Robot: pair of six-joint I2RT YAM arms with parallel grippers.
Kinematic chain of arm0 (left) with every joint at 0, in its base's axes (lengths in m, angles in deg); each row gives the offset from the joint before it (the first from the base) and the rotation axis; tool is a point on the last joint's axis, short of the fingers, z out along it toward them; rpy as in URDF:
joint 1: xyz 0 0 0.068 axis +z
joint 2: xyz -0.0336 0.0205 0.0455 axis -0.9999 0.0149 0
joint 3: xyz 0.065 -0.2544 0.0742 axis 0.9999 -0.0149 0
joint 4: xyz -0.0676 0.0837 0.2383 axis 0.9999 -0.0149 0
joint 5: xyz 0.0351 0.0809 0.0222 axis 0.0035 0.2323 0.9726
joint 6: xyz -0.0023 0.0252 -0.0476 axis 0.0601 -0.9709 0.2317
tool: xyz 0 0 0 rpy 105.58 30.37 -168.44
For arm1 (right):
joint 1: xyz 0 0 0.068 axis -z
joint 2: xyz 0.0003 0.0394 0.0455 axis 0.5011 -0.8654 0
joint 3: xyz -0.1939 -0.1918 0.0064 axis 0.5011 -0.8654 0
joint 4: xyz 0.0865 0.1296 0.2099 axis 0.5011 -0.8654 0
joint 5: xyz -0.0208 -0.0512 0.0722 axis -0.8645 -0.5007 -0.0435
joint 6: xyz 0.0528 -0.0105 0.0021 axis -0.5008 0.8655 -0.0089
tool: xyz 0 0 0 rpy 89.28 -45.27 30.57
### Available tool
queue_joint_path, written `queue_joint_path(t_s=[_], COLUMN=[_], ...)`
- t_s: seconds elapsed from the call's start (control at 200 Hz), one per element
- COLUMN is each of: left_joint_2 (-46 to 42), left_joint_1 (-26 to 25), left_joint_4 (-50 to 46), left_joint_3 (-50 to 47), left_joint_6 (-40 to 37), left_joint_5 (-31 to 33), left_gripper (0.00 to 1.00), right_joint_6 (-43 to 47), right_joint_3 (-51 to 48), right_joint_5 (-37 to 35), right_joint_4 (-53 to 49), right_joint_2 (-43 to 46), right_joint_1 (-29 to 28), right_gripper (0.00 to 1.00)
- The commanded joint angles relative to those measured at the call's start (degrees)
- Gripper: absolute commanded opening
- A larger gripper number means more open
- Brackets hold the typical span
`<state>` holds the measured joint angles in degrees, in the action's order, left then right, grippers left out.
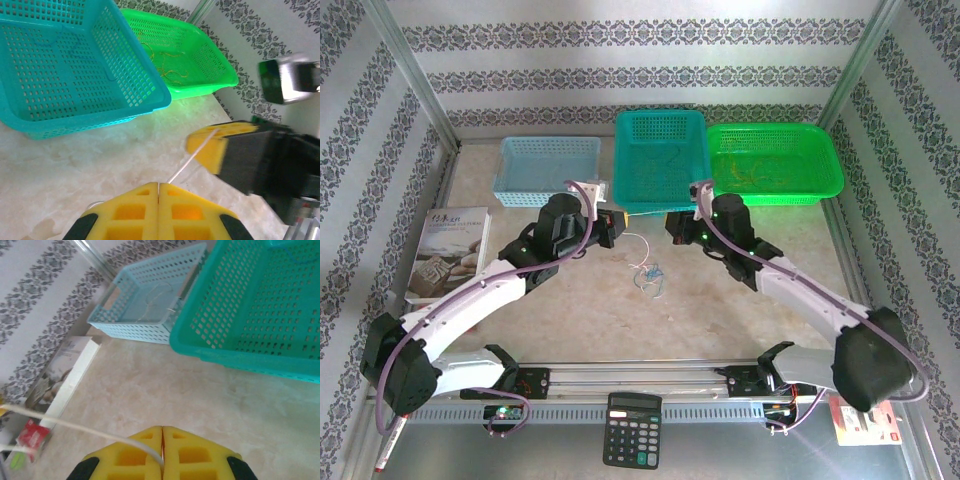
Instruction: Untangle the cables
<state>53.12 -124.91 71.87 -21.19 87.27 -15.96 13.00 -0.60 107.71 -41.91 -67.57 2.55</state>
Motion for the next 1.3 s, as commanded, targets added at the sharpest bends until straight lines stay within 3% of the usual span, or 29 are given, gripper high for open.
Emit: queue_joint_path(t_s=[0.0,0.11,0.175,0.22,0.255,0.43,0.52,0.779,0.864,1.104,1.294], left_joint_2=[0.62,3.17,4.71,5.6,6.06,4.45,2.23,-3.98,-5.27,-3.83,1.52], left_joint_1=[-0.27,-0.27,-0.28,-0.27,-0.31,-0.22,-0.16,-0.01,-0.01,-0.59,-3.55], left_joint_4=[-0.01,-0.51,-0.13,0.37,0.68,0.12,-0.68,0.09,2.3,17.09,19.22], left_joint_3=[0.69,1.93,2.58,2.79,3.01,1.76,0.41,-3.9,-5.01,-6.98,-3.9], left_joint_6=[-2.73,-3.81,-3.96,-4.11,-4.07,-4.72,-4.93,-4.31,-3.7,1.57,2.41], left_joint_5=[5.71,6.41,5.63,4.99,4.58,5.84,6.39,3.14,-1.15,-20.97,-24.81], left_gripper=[0.0,0.0,0.08,0.22,0.31,0.58,0.66,0.71,0.71,0.69,0.61], right_joint_6=[2.52,0.92,-2.21,-4.0,-5.22,-9.87,-12.89,-18.85,-19.66,-22.94,-23.48], right_joint_3=[-0.99,-0.83,-0.9,-0.99,-0.9,-0.3,0.15,0.72,0.64,0.32,0.94], right_joint_5=[5.65,14.93,19.48,20.94,20.91,16.23,14.65,9.51,7.69,5.4,5.44], right_joint_4=[-5.99,-7.07,-5.09,-3.46,-2.6,1.13,3.13,5.73,5.73,7.15,7.46], right_joint_2=[4.75,6.75,6.66,6.33,5.98,4.26,3.07,1.38,1.71,1.58,1.01], right_joint_1=[2.75,3.45,3.23,2.93,2.67,2.52,2.87,3.35,3.44,3.41,2.93], right_gripper=[0.0,0.0,0.0,0.0,0.0,0.0,0.0,0.0,0.0,0.0,0.0])
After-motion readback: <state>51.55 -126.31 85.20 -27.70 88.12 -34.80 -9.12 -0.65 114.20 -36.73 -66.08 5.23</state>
